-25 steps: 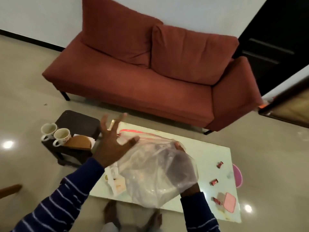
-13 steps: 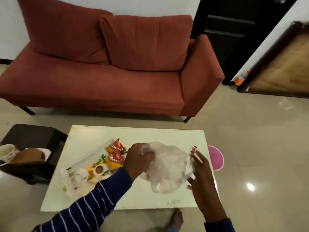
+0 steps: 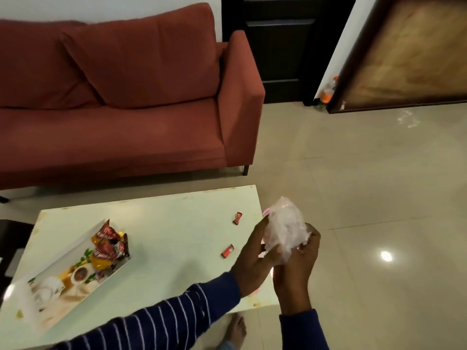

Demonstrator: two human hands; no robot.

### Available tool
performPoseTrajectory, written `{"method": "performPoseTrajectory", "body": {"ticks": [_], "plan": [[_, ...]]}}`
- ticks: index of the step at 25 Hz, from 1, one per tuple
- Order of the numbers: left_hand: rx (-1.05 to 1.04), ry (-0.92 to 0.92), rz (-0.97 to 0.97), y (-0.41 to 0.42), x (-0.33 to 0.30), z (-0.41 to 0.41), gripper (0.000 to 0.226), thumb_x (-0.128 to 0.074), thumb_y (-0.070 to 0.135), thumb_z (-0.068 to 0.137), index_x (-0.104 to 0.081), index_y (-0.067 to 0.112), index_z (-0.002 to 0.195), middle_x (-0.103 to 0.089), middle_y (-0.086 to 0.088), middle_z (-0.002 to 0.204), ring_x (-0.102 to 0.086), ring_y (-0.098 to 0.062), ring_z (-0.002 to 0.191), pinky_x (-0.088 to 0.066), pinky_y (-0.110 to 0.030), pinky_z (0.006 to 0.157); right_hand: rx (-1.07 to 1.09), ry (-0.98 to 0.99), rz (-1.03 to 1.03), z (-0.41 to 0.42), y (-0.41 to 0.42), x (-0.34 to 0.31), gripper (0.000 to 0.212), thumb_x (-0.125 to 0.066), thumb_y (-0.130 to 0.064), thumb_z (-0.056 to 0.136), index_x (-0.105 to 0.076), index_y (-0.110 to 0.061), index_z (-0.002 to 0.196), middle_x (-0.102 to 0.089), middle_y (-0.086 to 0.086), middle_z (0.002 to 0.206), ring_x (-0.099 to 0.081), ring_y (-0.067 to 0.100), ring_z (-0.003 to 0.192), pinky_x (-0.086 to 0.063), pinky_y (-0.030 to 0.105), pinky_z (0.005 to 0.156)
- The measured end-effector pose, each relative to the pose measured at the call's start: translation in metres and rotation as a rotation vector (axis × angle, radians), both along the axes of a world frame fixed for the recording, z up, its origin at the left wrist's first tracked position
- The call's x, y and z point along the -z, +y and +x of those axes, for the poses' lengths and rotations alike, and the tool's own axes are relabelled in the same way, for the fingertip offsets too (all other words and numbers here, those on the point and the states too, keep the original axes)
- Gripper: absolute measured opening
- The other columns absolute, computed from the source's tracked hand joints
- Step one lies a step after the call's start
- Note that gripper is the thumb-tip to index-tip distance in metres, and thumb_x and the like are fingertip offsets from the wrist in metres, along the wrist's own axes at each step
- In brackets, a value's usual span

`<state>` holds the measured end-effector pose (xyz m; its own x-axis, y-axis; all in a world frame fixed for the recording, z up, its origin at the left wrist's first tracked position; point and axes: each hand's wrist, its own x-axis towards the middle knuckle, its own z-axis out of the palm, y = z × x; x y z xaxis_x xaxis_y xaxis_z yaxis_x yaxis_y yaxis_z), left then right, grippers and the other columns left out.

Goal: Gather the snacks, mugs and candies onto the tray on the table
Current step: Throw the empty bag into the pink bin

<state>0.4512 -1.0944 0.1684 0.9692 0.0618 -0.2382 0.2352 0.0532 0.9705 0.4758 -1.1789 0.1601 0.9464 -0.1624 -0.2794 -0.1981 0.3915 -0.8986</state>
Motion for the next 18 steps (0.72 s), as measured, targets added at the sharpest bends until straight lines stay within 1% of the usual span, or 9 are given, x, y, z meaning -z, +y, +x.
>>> {"method": "performPoseTrajectory", "body": {"ticks": [3,5,7,8,10,12,15,17,18], "plan": [[-0.165,0.082,0.139,-0.018,0.036,0.036,0.029,-0.060,0.038,0.094,-0.052,0.040,0.121,-0.064,0.015,0.118,-0.063,-0.005,0.106,-0.055,-0.017,0.079,-0.222,0.007,-0.184,0.017,-0.019,0.027,0.036,-0.057,-0.014,0.100,-0.058,-0.038,0.127,-0.073,-0.009,0.109,-0.071,0.016,0.100,-0.060,0.032,0.079],[-0.275,0.177,0.131,-0.022,0.066,0.067,0.011,-0.063,0.023,0.093,-0.063,0.033,0.096,-0.071,0.015,0.090,-0.067,-0.003,0.084,-0.053,-0.011,0.063,-0.464,0.007,-0.263,0.022,-0.040,0.054,0.053,-0.055,-0.034,0.093,-0.044,-0.055,0.141,-0.069,-0.011,0.120,-0.068,0.008,0.106,-0.057,0.024,0.080],[-0.292,0.269,0.264,-0.028,0.100,0.087,0.011,-0.063,0.017,0.091,-0.066,0.025,0.083,-0.066,0.015,0.074,-0.062,0.004,0.071,-0.046,-0.006,0.057,-0.621,-0.097,-0.510,0.026,-0.067,0.087,0.066,-0.058,-0.037,0.090,-0.033,-0.049,0.150,-0.069,0.001,0.123,-0.066,0.010,0.104,-0.054,0.024,0.079],[-0.275,0.314,0.343,-0.032,0.120,0.092,0.014,-0.062,0.017,0.091,-0.067,0.022,0.078,-0.063,0.015,0.068,-0.058,0.007,0.065,-0.044,-0.005,0.054,-0.663,-0.162,-0.668,0.029,-0.079,0.105,0.071,-0.064,-0.032,0.091,-0.030,-0.041,0.153,-0.063,0.005,0.135,-0.063,0.011,0.113,-0.054,0.027,0.083],[-0.221,0.447,0.331,-0.046,0.162,0.100,0.022,-0.058,0.016,0.090,-0.067,0.012,0.071,-0.062,0.005,0.061,-0.056,0.000,0.055,-0.046,-0.016,0.052,-0.675,-0.163,-0.827,0.036,-0.097,0.147,0.078,-0.075,-0.020,0.088,-0.032,-0.038,0.151,-0.041,0.000,0.156,-0.054,0.002,0.126,-0.053,0.020,0.088],[-0.089,0.572,0.188,-0.055,0.200,0.109,0.019,-0.056,0.015,0.091,-0.069,0.005,0.083,-0.068,-0.008,0.071,-0.061,-0.017,0.061,-0.050,-0.026,0.053,-0.541,-0.120,-0.798,0.044,-0.106,0.189,0.068,-0.079,-0.009,0.083,-0.051,-0.037,0.138,-0.045,-0.001,0.147,-0.061,-0.001,0.111,-0.056,0.016,0.085],[0.142,0.627,0.039,-0.052,0.234,0.133,0.020,-0.055,0.030,0.094,-0.064,0.021,0.110,-0.071,-0.003,0.100,-0.069,-0.020,0.085,-0.057,-0.035,0.061,-0.384,-0.185,-0.905,0.072,-0.117,0.249,0.039,-0.075,0.001,0.084,-0.071,-0.018,0.119,-0.062,-0.001,0.119,-0.068,0.020,0.100,-0.060,0.032,0.084],[0.169,0.585,0.046,-0.039,0.251,0.145,0.034,-0.050,0.049,0.094,-0.056,0.034,0.125,-0.067,0.001,0.116,-0.068,-0.019,0.092,-0.057,-0.040,0.070,-0.321,-0.142,-0.929,0.107,-0.125,0.286,0.030,-0.070,0.000,0.087,-0.074,-0.014,0.112,-0.070,0.000,0.105,-0.071,0.023,0.094,-0.057,0.025,0.084],[0.107,0.534,0.073,-0.031,0.260,0.144,0.033,-0.051,0.051,0.094,-0.058,0.037,0.123,-0.069,0.000,0.116,-0.071,-0.018,0.088,-0.058,-0.040,0.069,-0.307,-0.086,-0.935,0.128,-0.125,0.307,0.028,-0.069,-0.003,0.087,-0.075,-0.013,0.113,-0.074,0.003,0.103,-0.072,0.024,0.092,-0.055,0.022,0.084]]}}
